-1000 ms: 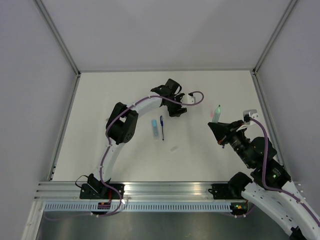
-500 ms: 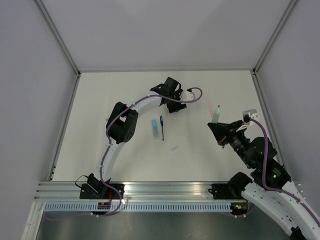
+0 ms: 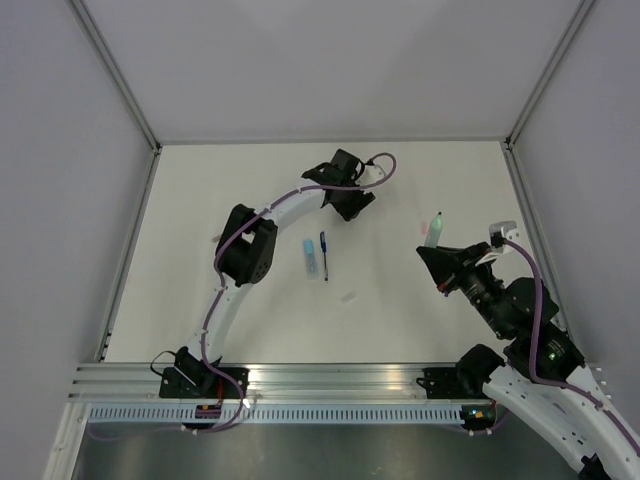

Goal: Insert the pens into the pen caps

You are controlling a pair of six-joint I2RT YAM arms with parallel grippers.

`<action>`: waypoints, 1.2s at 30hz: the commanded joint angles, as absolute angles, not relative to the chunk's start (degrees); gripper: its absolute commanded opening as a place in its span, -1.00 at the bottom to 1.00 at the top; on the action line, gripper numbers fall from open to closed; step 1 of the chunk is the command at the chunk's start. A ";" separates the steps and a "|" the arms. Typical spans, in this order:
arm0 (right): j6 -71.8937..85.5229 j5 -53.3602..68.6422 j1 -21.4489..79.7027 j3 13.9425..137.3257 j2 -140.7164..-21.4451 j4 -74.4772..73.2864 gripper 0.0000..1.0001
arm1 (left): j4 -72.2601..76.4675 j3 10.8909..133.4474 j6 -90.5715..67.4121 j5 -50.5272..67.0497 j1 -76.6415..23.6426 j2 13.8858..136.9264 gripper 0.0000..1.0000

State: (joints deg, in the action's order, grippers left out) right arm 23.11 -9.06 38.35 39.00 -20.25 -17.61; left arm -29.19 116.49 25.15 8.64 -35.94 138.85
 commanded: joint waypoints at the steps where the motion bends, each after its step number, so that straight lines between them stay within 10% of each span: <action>1: 22.68 -8.79 38.23 39.02 -19.25 -16.26 -1.00 | -29.96 123.29 8.98 2.99 -35.25 139.66 0.33; 16: 22.85 -9.14 38.14 39.02 -17.58 -16.96 -1.00 | -33.75 122.26 -25.91 3.59 -33.13 134.30 0.57; 36: 22.94 -10.11 38.23 39.46 -15.56 -17.93 -1.00 | -41.66 122.34 -47.46 -4.65 -34.89 134.82 0.43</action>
